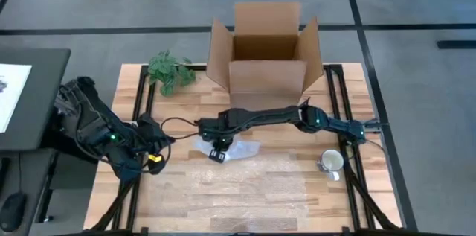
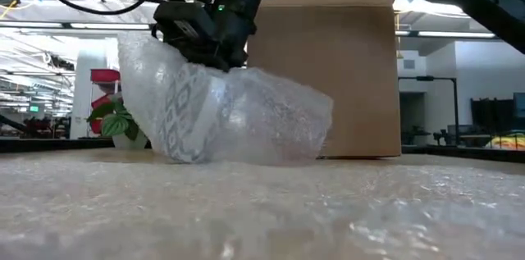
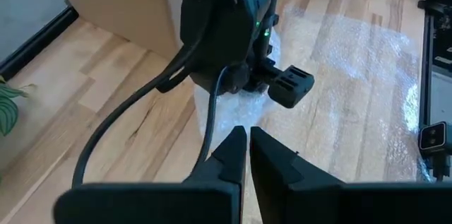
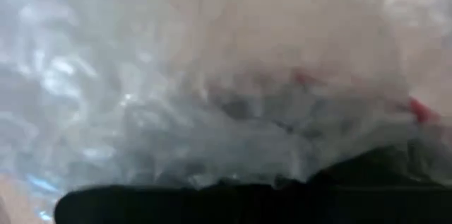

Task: Wrap mug
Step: Wrap the white mug with bubble wrap

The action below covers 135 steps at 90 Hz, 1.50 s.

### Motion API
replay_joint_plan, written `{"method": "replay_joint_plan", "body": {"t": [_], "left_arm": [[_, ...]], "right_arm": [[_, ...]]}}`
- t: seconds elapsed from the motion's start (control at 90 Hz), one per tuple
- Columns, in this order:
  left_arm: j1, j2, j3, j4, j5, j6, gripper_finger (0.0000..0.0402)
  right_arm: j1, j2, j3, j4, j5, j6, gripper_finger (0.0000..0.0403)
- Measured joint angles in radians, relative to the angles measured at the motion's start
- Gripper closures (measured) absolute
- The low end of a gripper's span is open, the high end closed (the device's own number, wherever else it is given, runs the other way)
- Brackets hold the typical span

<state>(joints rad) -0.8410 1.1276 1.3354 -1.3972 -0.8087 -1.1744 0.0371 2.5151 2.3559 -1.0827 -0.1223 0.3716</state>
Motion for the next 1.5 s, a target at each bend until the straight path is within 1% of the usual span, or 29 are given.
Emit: {"method": "replay_joint_plan", "body": {"t": [0.144, 0.311, 0.411, 0.489, 0.633, 0.756, 0.844, 0.911, 0.967, 1.033, 1.089, 1.156, 1.278, 1.333, 1.389, 1.5], "left_arm": [[0.000, 0.000, 0.000, 0.000, -0.008, 0.000, 0.0402], [0.000, 0.000, 0.000, 0.001, -0.009, 0.000, 0.0402], [0.000, 0.000, 0.000, 0.001, -0.009, 0.000, 0.0402], [0.000, 0.000, 0.000, 0.001, -0.009, 0.000, 0.0402], [0.000, 0.000, 0.000, 0.030, -0.009, 0.009, 0.0402], [0.000, 0.005, 0.000, 0.052, -0.012, 0.039, 0.0402], [0.000, 0.005, 0.000, 0.069, -0.005, 0.039, 0.0402], [0.000, 0.005, 0.000, 0.081, 0.024, 0.040, 0.0402], [0.000, 0.005, 0.000, 0.083, 0.050, 0.037, 0.0402], [0.002, 0.015, 0.000, 0.082, 0.053, 0.030, 0.0402], [0.010, 0.028, 0.000, 0.076, 0.058, 0.029, 0.0402], [0.018, 0.041, 0.000, 0.072, 0.074, 0.028, 0.0402], [0.040, 0.078, 0.000, 0.060, 0.101, 0.035, 0.0402], [0.052, 0.101, 0.000, 0.048, 0.130, 0.039, 0.0402], [0.063, 0.123, 0.000, 0.009, 0.160, 0.014, 0.0402], [0.093, 0.171, 0.000, -0.181, 0.225, -0.203, 0.0402]], "right_arm": [[-0.002, -0.047, -0.007, 0.020, 0.007, 0.009, 0.0403], [-0.003, -0.144, -0.002, 0.013, 0.009, 0.012, 0.0402], [-0.003, -0.186, -0.002, -0.010, 0.008, 0.012, 0.0390], [-0.003, -0.211, -0.003, -0.039, -0.001, 0.013, 0.0368], [0.016, -0.267, -0.002, -0.129, -0.067, -0.005, 0.0314], [0.074, -0.275, -0.014, -0.251, -0.056, -0.086, 0.0260], [0.106, -0.273, -0.082, -0.285, -0.033, -0.128, 0.0218], [0.113, -0.273, -0.157, -0.286, -0.016, -0.134, 0.0193], [0.113, -0.273, -0.227, -0.292, 0.006, -0.134, 0.0179], [0.115, -0.271, -0.307, -0.289, 0.066, -0.133, 0.0170], [0.117, -0.271, -0.367, -0.263, 0.099, -0.134, 0.0169], [0.118, -0.271, -0.421, -0.192, 0.107, -0.132, 0.0173], [0.121, -0.271, -0.458, -0.095, 0.110, -0.123, 0.0198], [0.119, -0.271, -0.448, -0.082, 0.119, -0.107, 0.0221], [0.119, -0.282, -0.431, -0.087, 0.126, -0.099, 0.0253], [0.118, -0.312, -0.388, -0.078, 0.127, -0.089, 0.0336]]}}
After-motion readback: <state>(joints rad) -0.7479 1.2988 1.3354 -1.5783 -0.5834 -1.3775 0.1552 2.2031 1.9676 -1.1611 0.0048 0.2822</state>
